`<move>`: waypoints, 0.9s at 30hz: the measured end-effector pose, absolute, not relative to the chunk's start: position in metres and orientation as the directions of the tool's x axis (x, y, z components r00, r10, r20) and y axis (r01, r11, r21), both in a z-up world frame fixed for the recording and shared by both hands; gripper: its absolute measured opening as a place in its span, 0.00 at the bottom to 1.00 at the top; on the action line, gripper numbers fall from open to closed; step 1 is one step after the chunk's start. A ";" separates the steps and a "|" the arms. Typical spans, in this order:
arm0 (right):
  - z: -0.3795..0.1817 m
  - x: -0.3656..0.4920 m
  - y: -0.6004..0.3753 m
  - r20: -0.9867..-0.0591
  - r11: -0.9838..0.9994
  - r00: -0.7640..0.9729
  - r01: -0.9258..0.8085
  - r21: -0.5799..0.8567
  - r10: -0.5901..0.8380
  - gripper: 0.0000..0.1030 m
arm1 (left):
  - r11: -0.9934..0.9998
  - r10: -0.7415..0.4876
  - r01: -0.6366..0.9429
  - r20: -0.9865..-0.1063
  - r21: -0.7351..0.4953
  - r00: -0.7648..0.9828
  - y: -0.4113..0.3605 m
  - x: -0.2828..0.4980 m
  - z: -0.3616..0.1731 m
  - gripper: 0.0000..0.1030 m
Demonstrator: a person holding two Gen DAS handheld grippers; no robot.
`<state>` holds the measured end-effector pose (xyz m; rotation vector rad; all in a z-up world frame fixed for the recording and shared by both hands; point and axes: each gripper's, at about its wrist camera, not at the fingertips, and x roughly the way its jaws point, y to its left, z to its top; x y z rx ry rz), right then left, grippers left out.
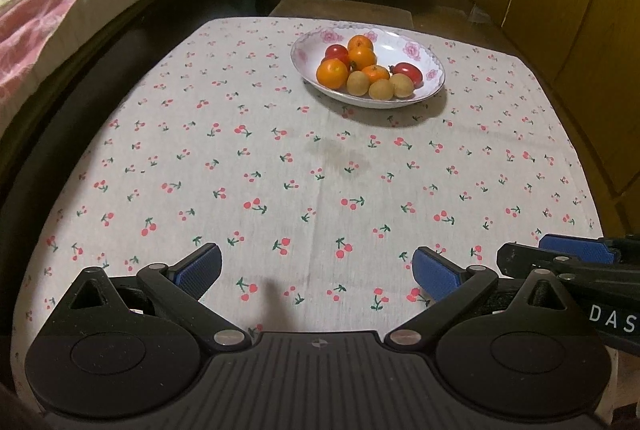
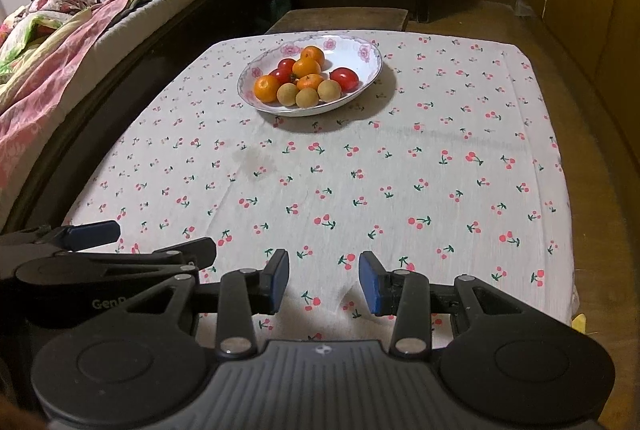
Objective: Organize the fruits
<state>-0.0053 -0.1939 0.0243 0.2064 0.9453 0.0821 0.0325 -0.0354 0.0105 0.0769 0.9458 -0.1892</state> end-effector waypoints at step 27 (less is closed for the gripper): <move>0.023 -0.007 -0.192 -0.801 0.977 0.577 0.020 0.210 0.161 0.38 | 0.981 -0.120 0.195 -0.810 -0.008 0.573 -0.036 0.030 0.009 1.00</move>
